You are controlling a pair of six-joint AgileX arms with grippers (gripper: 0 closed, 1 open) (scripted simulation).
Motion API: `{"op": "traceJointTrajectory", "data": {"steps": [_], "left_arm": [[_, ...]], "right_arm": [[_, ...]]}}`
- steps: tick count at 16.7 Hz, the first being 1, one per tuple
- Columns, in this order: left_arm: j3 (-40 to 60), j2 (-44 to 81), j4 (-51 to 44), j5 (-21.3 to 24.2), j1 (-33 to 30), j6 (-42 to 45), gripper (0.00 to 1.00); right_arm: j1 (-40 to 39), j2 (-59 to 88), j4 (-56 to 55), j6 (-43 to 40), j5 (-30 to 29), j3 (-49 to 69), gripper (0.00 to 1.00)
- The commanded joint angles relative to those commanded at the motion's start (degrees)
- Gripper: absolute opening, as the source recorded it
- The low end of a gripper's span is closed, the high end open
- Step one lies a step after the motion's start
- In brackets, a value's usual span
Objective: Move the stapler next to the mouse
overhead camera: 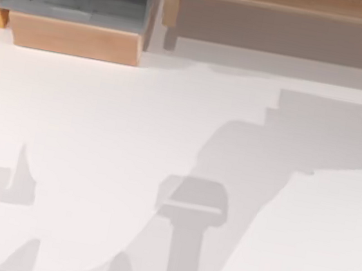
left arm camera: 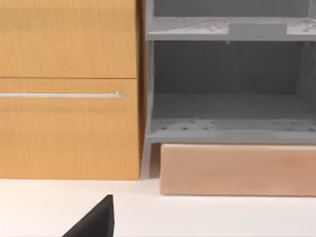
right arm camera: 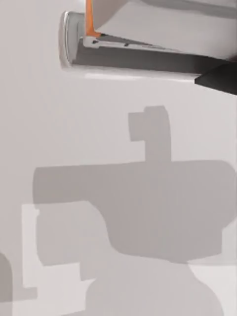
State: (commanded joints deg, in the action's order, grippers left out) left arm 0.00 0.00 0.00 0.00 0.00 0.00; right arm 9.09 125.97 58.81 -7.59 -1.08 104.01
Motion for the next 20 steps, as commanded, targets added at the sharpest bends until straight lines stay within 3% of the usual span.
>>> {"op": "traceJointTrajectory", "data": {"steps": [20], "left_arm": [[0.0,0.0,0.0,0.0,0.0,0.0,1.00]], "right_arm": [[-0.2,3.2,-4.2,0.1,0.5,-4.6,0.00]]}}
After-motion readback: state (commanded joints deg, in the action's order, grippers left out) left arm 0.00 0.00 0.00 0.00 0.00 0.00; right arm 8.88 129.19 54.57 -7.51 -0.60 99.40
